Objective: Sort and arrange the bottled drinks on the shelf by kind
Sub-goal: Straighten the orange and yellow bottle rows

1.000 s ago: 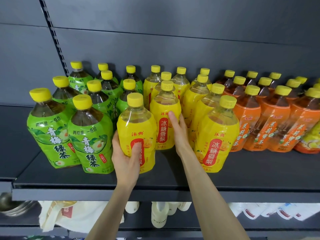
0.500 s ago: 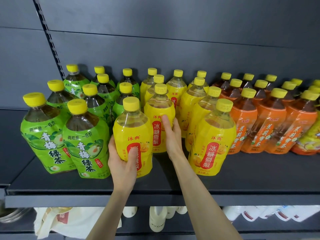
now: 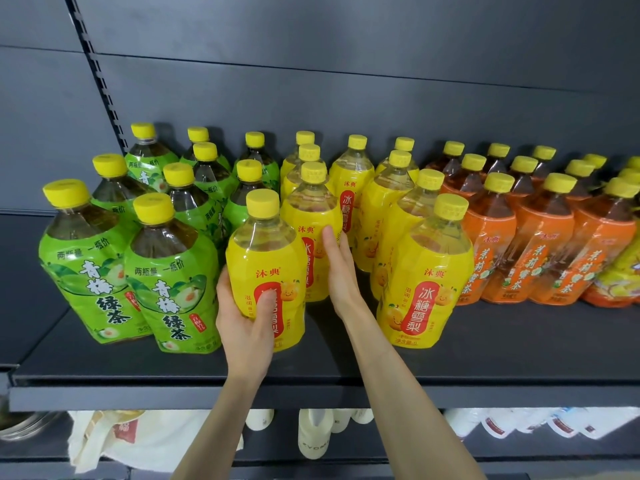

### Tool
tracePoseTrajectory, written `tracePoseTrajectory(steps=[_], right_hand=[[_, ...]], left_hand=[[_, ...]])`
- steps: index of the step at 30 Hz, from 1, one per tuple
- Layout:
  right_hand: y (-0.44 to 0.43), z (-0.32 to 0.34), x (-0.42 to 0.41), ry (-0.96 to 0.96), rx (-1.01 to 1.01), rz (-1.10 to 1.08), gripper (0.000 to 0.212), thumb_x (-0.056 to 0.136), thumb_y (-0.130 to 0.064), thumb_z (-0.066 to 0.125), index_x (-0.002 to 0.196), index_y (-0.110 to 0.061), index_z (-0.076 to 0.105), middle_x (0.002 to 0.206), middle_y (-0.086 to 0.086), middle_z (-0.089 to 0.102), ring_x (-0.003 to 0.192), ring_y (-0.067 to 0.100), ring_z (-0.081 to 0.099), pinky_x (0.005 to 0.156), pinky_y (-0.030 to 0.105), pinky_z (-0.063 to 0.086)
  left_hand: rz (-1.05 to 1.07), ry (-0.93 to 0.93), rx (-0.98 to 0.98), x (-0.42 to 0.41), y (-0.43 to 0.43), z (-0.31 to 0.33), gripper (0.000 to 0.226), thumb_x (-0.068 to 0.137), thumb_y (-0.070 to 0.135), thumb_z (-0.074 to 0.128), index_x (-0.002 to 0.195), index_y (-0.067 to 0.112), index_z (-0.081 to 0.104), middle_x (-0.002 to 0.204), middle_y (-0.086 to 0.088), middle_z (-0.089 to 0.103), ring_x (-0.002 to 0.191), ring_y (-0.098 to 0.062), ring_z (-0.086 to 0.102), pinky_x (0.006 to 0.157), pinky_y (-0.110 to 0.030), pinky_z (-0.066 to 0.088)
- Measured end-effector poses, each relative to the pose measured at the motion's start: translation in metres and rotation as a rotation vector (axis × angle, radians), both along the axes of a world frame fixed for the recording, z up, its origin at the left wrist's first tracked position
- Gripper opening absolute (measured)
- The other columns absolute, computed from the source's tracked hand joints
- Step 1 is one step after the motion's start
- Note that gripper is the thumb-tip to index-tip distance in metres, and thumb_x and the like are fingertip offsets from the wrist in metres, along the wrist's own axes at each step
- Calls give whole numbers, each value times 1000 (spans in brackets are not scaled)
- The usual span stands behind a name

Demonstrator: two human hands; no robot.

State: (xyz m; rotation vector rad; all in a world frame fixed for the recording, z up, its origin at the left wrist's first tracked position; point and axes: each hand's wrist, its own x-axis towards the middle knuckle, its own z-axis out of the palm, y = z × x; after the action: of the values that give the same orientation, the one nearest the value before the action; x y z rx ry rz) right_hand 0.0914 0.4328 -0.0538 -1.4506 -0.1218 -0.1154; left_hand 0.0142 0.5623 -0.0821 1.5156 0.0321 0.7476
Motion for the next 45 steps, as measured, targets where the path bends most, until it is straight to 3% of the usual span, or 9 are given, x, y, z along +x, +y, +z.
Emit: tracePoseTrajectory(steps=[5, 10, 18, 25, 30, 34, 40, 43, 45], right_hand=[[1, 4, -4, 0, 7, -6, 63, 74, -70, 51, 130, -48, 29, 111, -37, 48, 89, -29, 52, 67, 3, 45], [0, 7, -6, 6, -12, -12, 86, 74, -71, 50, 148, -34, 24, 104, -42, 44, 83, -34, 48, 64, 0, 43], [-1, 14, -24, -22, -33, -38, 82, 77, -70, 45, 149, -35, 25, 124, -27, 44, 99, -19, 46, 75, 7, 40], [-15, 23, -66, -172, -46, -230, 42, 96, -45, 46, 134, -27, 50, 121, -26, 54, 108, -16, 51, 84, 4, 41], [-32, 27, -105, -364, -100, -446, 13, 93, -29, 57, 106, -30, 63, 98, -17, 70, 94, 9, 68, 80, 18, 51], [-53, 25, -120, -471, -171, -680, 11, 89, -19, 62, 99, -18, 65, 85, -12, 68, 78, 5, 65, 70, 15, 49], [-83, 21, -120, -381, -274, -836, 46, 77, -32, 75, 113, -25, 48, 104, 1, 49, 97, 16, 52, 81, 32, 48], [-99, 19, -116, -286, -245, -712, 76, 71, -42, 80, 132, -21, 40, 127, -4, 42, 121, 13, 46, 98, 32, 47], [-110, 20, -113, -182, -156, -534, 84, 67, -47, 80, 138, -25, 40, 134, -4, 49, 123, 14, 51, 101, 42, 48]], left_hand=[[0, -5, 4, 0, -1, 1, 79, 77, 59, 53, 137, 8, 39, 110, 15, 58, 98, 7, 60, 75, -8, 49], [-1, 2, 8, -1, -3, 3, 80, 77, 59, 53, 138, 9, 38, 114, 2, 59, 100, 4, 60, 76, -9, 49], [-12, 30, 38, -5, 0, 6, 91, 73, 73, 51, 139, 12, 36, 120, -3, 59, 103, -7, 60, 83, -23, 52], [-62, 38, 18, -11, -8, 6, 107, 65, 87, 47, 142, 14, 31, 127, -6, 57, 110, -17, 60, 84, -26, 52], [-133, 34, 0, -15, -26, 9, 107, 65, 87, 49, 141, 14, 31, 119, 4, 59, 104, -2, 61, 80, -17, 52], [-183, 26, -11, -17, -47, 11, 95, 66, 84, 52, 133, 21, 29, 113, 17, 55, 99, 11, 59, 75, -8, 48], [-250, 57, -12, -13, -73, 12, 96, 66, 81, 54, 135, 20, 26, 129, -6, 51, 112, -10, 58, 80, -13, 50], [-216, 51, 8, -8, -86, 11, 86, 73, 64, 59, 137, 18, 26, 138, -12, 41, 125, -23, 48, 95, -28, 49], [-191, 46, -1, -6, -95, 11, 81, 77, 59, 61, 138, 19, 26, 139, -12, 38, 127, -23, 45, 95, -22, 47]])
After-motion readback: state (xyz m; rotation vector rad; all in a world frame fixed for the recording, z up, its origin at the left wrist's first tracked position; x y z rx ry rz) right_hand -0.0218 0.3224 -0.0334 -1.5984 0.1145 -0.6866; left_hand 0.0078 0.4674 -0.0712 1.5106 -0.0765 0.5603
